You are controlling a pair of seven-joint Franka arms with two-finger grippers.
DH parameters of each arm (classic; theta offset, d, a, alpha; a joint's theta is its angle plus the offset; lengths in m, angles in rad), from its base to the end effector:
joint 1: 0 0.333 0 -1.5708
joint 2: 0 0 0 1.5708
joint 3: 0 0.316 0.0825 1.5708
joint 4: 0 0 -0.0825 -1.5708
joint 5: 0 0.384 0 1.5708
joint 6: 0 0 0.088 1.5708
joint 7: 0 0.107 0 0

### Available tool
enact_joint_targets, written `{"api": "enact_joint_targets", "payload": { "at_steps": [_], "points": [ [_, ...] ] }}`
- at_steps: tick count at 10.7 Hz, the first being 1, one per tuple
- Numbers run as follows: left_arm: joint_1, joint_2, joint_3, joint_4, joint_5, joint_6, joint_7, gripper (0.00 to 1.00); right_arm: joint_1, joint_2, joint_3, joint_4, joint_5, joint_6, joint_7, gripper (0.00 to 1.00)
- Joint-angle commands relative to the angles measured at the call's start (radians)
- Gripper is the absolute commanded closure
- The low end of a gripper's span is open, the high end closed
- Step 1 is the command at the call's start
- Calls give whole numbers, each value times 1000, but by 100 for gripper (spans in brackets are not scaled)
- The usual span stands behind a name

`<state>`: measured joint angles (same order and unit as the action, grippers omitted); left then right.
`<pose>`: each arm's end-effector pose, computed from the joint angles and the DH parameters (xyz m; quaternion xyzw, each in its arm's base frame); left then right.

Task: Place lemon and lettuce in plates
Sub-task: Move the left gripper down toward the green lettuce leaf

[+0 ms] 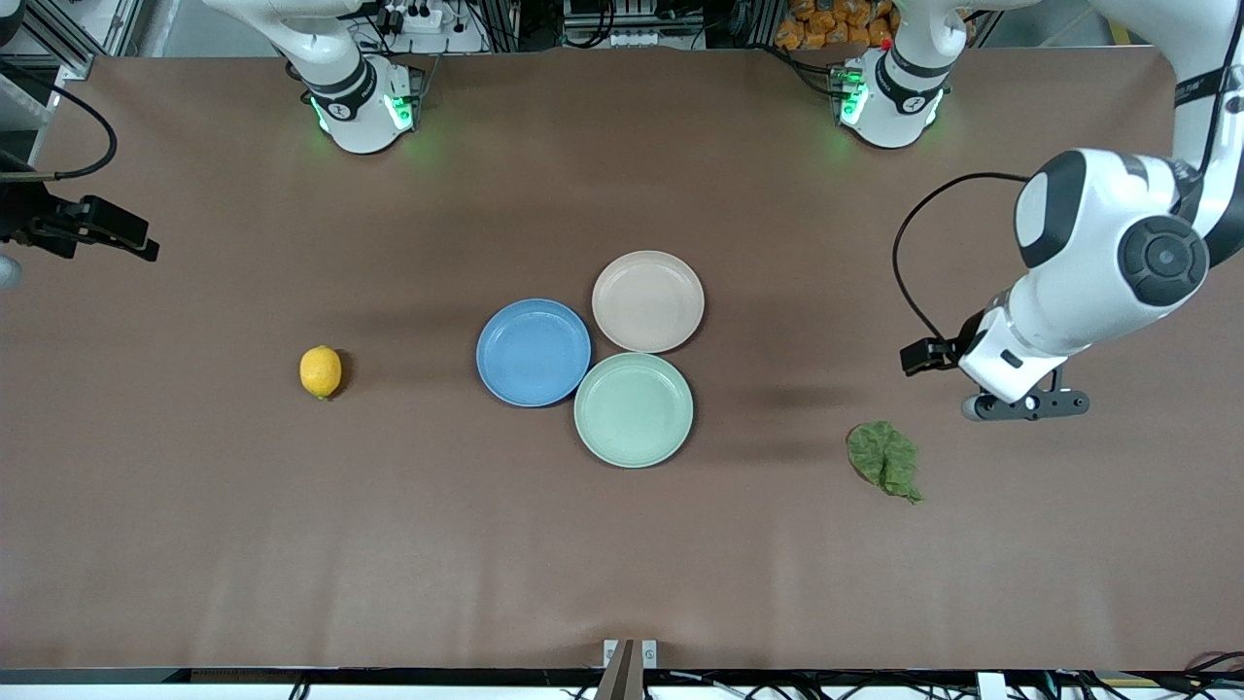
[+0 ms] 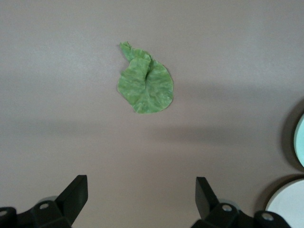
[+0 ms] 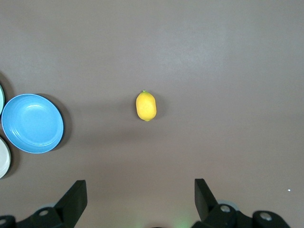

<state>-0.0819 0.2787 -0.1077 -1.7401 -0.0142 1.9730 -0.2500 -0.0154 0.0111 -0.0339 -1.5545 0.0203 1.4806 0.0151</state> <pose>0.6204 -0.1150 0.4122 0.9989 0.0348 -0.0262 0.0160 0.5476 -0.0246 0.6185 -0.9985 0.0317 0.0423 0.0107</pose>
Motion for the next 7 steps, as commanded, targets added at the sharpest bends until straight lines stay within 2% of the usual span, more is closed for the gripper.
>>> {"api": "enact_joint_targets", "payload": {
  "at_steps": [1,5,7],
  "points": [
    [-4,26,3,7,-15,38,-66,0,-24,7,9,13,4,-13,-3,0],
    [-13,134,3,97,37,47,-195,0,-24,7,9,11,4,-13,-3,0],
    [-13,169,3,105,65,59,-206,0,-24,7,9,10,4,-13,-3,0]
  ]
}}
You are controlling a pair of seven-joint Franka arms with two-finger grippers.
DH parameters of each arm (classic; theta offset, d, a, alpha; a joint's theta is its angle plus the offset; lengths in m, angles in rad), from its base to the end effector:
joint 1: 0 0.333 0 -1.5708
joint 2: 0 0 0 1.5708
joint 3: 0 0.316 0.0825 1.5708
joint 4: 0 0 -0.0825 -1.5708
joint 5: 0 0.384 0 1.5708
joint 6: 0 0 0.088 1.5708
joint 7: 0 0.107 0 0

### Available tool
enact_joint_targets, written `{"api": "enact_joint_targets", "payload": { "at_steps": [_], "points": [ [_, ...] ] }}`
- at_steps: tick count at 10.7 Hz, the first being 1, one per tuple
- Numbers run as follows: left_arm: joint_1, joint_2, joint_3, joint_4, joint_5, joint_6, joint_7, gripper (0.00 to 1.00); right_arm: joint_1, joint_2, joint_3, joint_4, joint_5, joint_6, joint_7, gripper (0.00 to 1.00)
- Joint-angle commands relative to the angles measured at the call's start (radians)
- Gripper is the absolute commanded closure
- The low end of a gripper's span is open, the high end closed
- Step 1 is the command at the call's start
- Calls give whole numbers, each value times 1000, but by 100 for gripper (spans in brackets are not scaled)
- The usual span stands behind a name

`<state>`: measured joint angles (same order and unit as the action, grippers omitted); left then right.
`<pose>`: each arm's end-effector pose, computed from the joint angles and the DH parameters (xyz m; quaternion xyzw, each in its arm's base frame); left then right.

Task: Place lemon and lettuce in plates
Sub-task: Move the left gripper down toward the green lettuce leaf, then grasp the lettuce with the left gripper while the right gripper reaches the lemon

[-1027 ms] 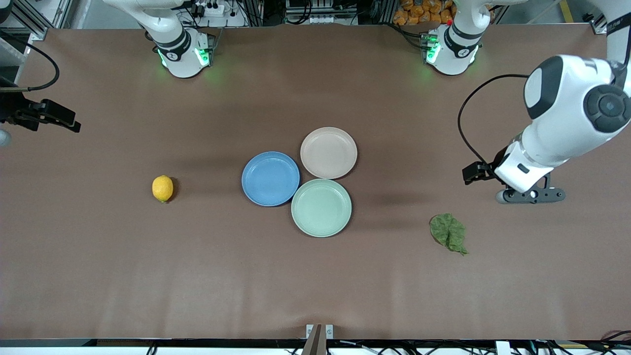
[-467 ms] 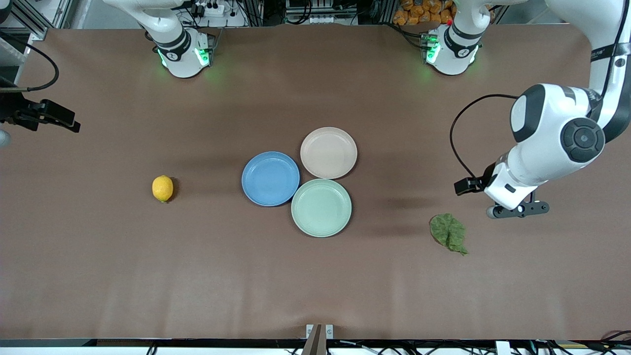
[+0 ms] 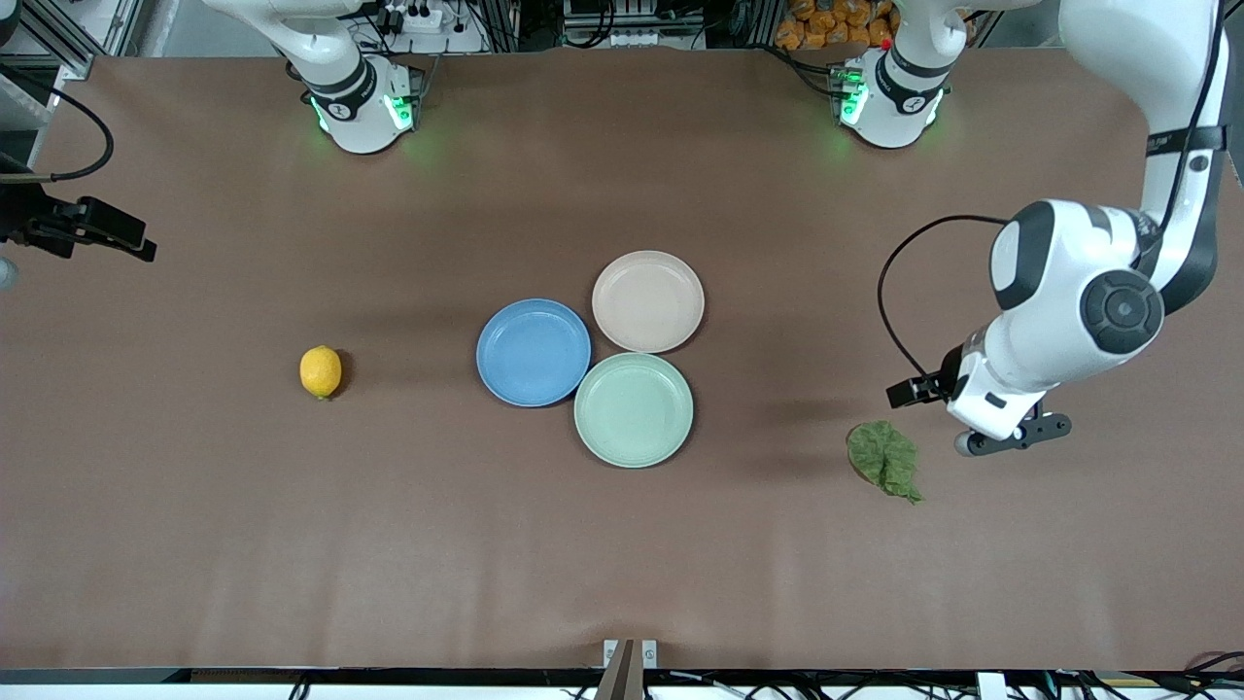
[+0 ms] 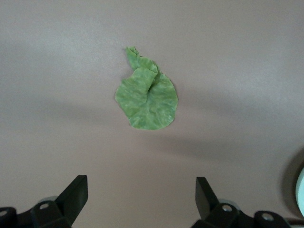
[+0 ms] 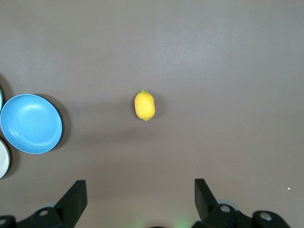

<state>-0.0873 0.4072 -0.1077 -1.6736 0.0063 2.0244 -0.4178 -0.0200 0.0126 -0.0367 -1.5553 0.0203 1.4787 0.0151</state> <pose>0.6470 -0.1202 0.3646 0.9930 0.1134 -0.0314 0.0096 0.5476 -0.0286 0.6172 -0.9983 0.0354 0.0444 0.0108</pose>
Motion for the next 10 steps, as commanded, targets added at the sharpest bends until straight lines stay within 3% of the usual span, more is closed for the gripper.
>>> {"api": "enact_joint_targets", "payload": {
  "at_steps": [1,5,10],
  "points": [
    [-8,63,3,40,73,22,-39,0,-21,6,12,9,4,-11,-3,0],
    [-6,177,8,124,81,34,-59,0,-28,46,12,-3,12,0,-4,0],
    [-11,264,14,155,109,100,-64,0,-24,191,12,-3,13,58,-36,0]
  ]
}}
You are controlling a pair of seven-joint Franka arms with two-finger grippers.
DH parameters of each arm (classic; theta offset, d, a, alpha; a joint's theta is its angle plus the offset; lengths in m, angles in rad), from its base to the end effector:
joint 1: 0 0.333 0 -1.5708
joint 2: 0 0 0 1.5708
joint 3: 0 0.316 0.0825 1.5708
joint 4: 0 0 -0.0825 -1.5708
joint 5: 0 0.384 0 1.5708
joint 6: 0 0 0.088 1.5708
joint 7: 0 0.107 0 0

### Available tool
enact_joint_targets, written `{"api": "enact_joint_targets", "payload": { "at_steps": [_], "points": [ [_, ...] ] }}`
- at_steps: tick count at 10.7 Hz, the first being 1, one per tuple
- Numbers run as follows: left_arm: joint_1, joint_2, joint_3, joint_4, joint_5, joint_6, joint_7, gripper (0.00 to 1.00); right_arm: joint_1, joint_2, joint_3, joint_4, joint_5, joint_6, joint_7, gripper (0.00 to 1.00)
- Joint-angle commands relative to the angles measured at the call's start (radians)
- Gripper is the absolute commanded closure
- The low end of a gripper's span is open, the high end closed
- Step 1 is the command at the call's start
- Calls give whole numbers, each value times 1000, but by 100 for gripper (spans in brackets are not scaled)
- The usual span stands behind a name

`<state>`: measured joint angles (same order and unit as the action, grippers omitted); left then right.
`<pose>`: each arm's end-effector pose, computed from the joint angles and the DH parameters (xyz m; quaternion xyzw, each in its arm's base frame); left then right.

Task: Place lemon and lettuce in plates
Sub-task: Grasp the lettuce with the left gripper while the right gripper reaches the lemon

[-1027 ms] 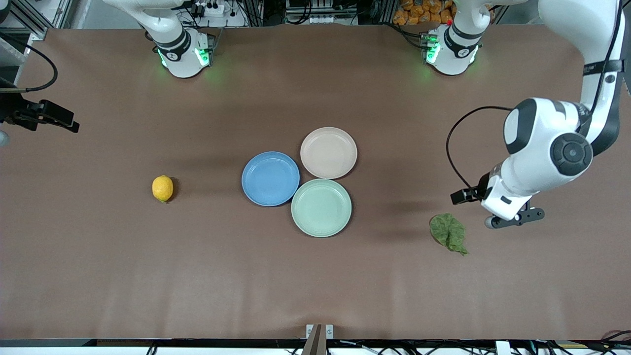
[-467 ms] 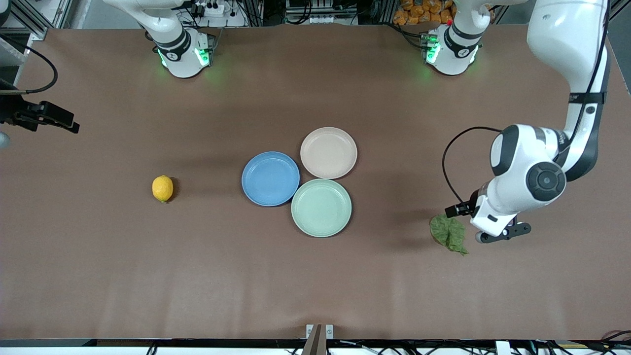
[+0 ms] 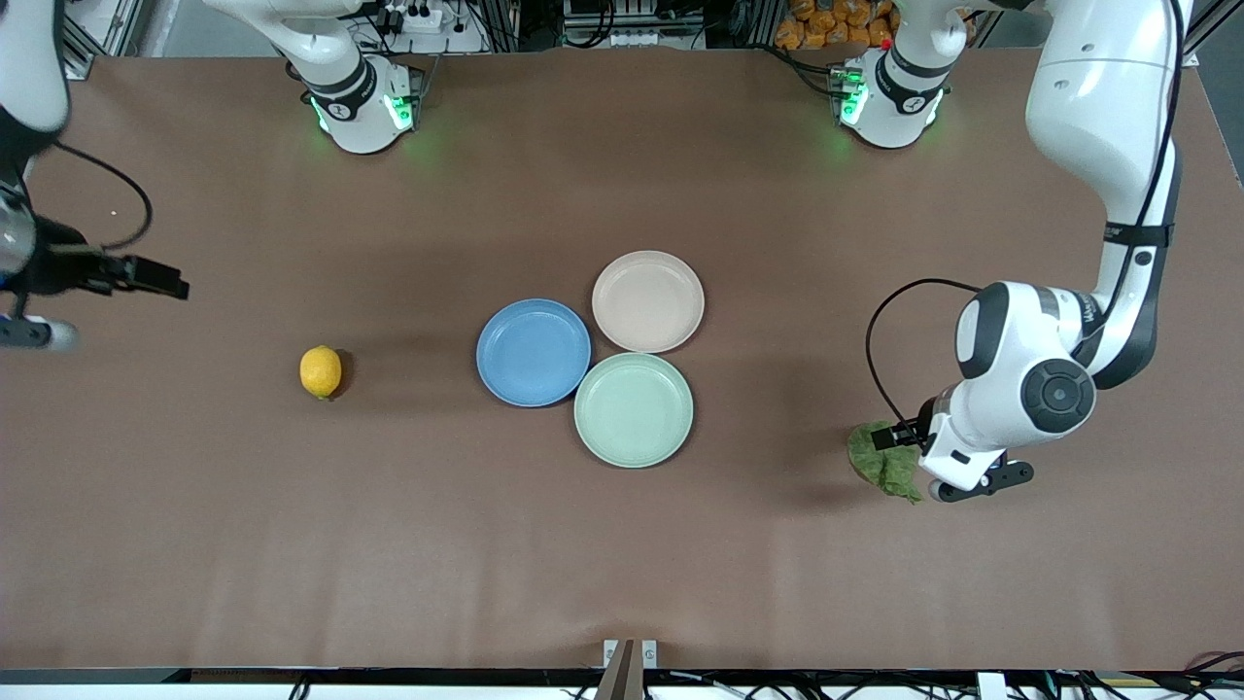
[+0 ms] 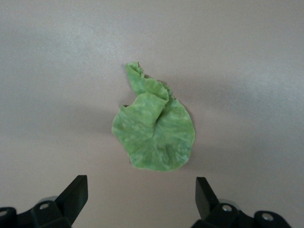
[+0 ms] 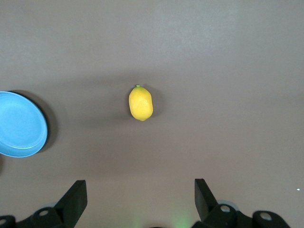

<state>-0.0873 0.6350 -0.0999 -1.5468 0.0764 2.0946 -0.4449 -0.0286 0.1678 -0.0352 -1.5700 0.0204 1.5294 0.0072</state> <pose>0.6846 -0.1158 0.2731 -0.9923 -0.1164 0.0390 0.0151 0.5895 -0.0340 0.5255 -0.9939 0.0360 0.1037 0.0102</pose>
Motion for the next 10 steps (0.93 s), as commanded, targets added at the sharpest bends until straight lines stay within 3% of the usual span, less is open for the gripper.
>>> {"api": "enact_joint_targets", "payload": {
  "at_steps": [1,3,10],
  "points": [
    [-9,52,6,27,39,63,-37,0,-16,56,11,11,12,18,-42,0],
    [-8,77,8,27,39,111,-37,0,-17,76,11,2,6,32,-42,0],
    [-8,141,8,30,39,215,-35,0,-16,61,11,-211,4,285,-42,0]
  ]
}}
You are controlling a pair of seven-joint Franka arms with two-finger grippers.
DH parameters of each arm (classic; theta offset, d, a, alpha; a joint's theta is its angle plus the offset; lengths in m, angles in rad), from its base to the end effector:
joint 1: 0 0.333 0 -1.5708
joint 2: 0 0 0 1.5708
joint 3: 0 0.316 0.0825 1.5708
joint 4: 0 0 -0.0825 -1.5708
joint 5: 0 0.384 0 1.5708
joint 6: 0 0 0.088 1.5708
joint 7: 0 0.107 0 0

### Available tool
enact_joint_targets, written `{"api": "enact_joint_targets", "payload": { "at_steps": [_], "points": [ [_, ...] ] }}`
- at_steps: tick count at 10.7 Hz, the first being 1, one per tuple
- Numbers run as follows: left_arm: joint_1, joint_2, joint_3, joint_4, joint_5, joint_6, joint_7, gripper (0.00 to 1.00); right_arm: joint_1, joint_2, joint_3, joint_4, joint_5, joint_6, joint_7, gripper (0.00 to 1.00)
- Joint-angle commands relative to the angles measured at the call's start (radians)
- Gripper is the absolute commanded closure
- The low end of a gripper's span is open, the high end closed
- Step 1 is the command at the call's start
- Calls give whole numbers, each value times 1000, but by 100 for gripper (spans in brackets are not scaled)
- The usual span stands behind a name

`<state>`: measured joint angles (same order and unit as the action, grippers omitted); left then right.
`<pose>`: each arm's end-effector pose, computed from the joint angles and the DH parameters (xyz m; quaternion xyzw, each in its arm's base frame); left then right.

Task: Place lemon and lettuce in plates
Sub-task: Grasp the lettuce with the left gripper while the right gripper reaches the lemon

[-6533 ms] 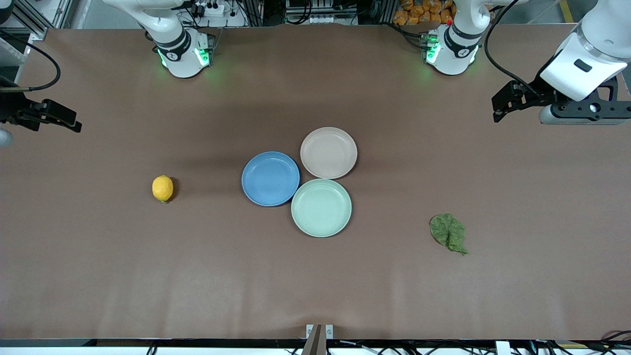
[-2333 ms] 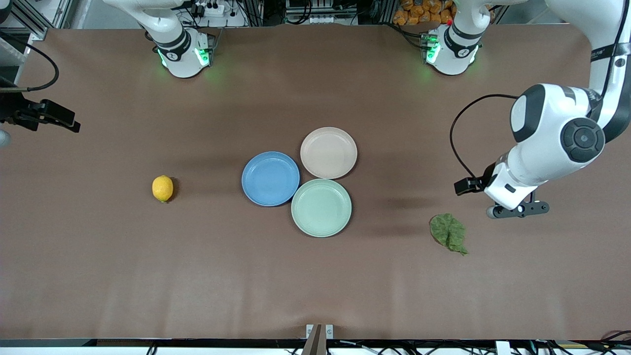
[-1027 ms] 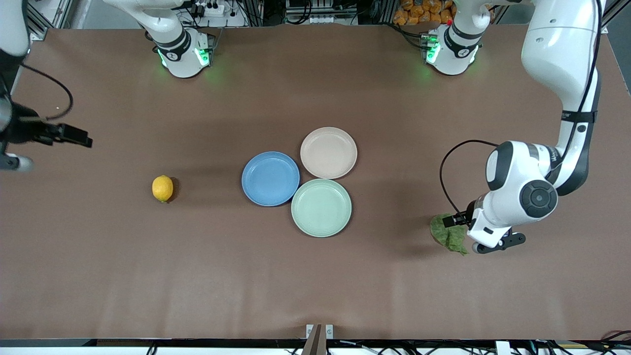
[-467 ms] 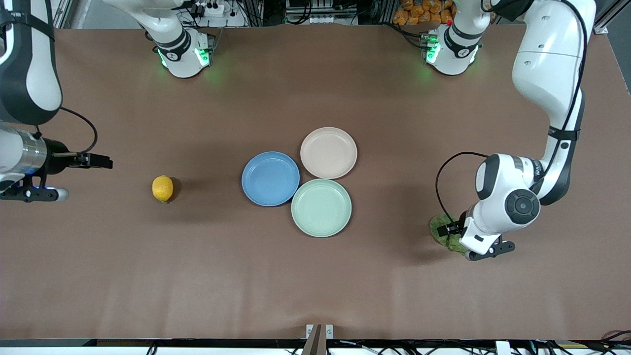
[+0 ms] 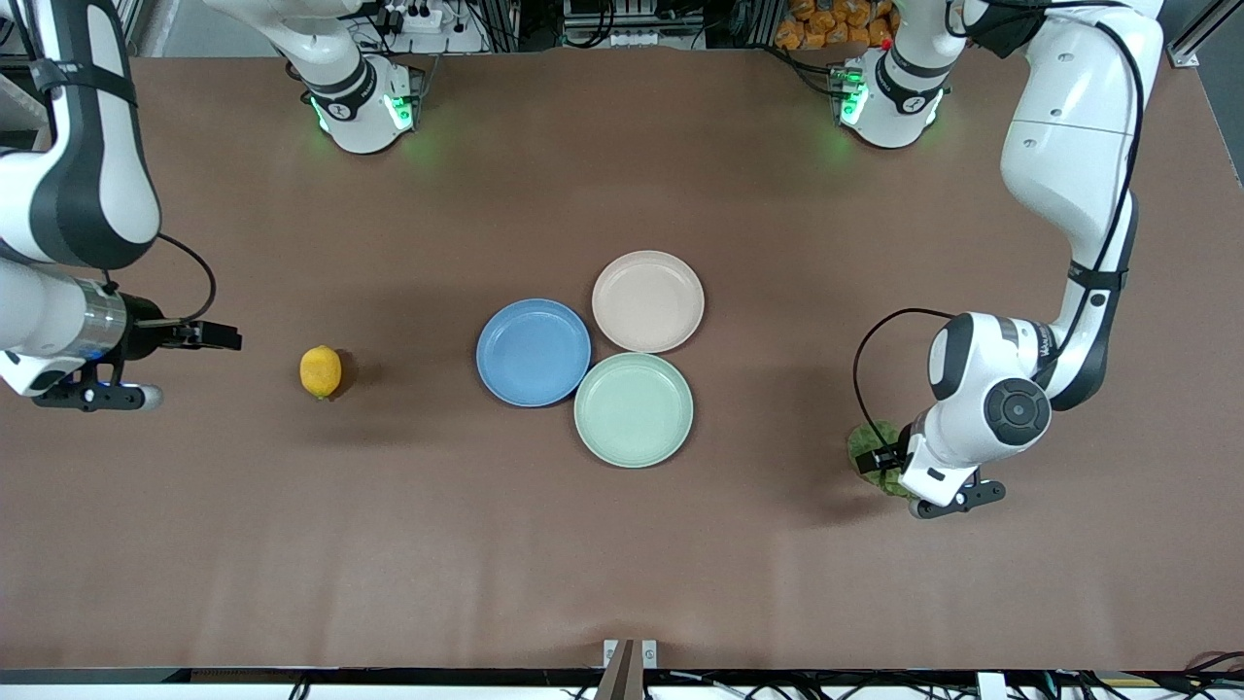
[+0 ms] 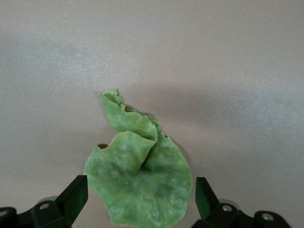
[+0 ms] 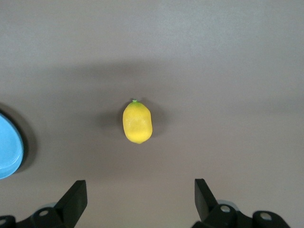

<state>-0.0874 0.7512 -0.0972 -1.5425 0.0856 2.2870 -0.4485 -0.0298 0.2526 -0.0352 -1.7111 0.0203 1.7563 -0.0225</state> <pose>0.6963 -0.1176 0.2098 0.9932 0.1165 -0.0014 0.0005 0.6082 -0.0363 0.4248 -0.9943 0.0239 0.1031 0.0098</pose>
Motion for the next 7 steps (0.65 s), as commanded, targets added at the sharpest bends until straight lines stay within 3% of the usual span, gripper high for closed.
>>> {"api": "enact_joint_targets", "payload": {
  "at_steps": [1,7],
  "points": [
    [-9,40,5,27,29,43,-32,0,-15,-24,11,-96,4,96,-14,0],
    [-9,74,5,36,34,69,-22,0,-12,-55,11,-275,4,319,-14,0]
  ]
}}
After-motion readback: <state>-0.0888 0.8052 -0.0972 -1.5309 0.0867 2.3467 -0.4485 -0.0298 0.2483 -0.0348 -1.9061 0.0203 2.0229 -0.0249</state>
